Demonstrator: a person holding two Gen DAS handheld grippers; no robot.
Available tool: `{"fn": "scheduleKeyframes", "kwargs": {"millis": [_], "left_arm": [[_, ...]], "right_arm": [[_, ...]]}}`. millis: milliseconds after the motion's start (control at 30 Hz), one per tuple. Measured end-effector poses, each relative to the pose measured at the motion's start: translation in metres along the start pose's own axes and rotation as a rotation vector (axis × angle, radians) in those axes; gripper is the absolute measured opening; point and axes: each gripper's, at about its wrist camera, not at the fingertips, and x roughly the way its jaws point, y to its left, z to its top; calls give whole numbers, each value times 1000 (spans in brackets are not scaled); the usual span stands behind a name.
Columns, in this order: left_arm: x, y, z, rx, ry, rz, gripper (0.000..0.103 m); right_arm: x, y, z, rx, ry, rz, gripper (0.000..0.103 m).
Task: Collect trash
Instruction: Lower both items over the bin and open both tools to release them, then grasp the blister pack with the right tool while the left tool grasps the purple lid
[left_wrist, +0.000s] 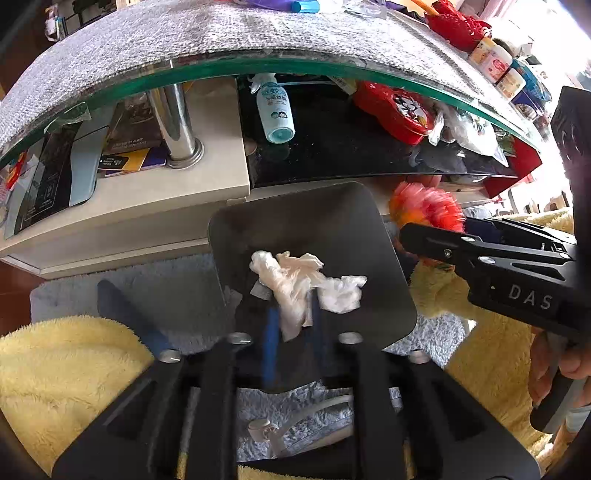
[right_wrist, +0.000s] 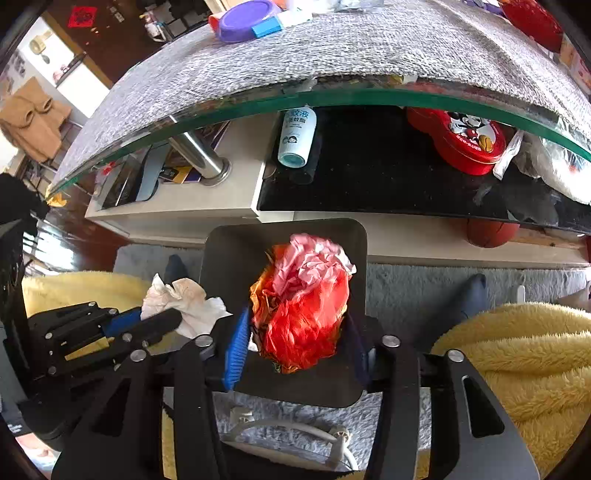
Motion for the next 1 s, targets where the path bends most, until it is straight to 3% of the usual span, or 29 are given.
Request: {"fn": "scheduleKeyframes", "kwargs": {"millis": [33, 167, 267, 467, 600, 1000], "left_arm": [[0, 1, 0, -2, -1, -1, 37], [0, 4, 2, -5, 1, 8, 40], [-3, 7, 4, -10, -5, 17, 49], [-22, 14, 17, -16, -54, 51, 64], [-40, 18, 31, -18, -103, 67, 73], [-72, 18, 98, 1, -206, 77, 78]], "right_arm": [[0, -1, 1, 5, -1, -1, 62], [-1, -5, 3, 16, -3, -6, 65], [-5, -10, 8, 29, -18, -17, 67], [-29, -25, 22, 60, -88, -62, 79], [-49, -32, 37, 74, -142, -71, 81], [-82, -36, 110, 56, -261, -90, 81]]}}
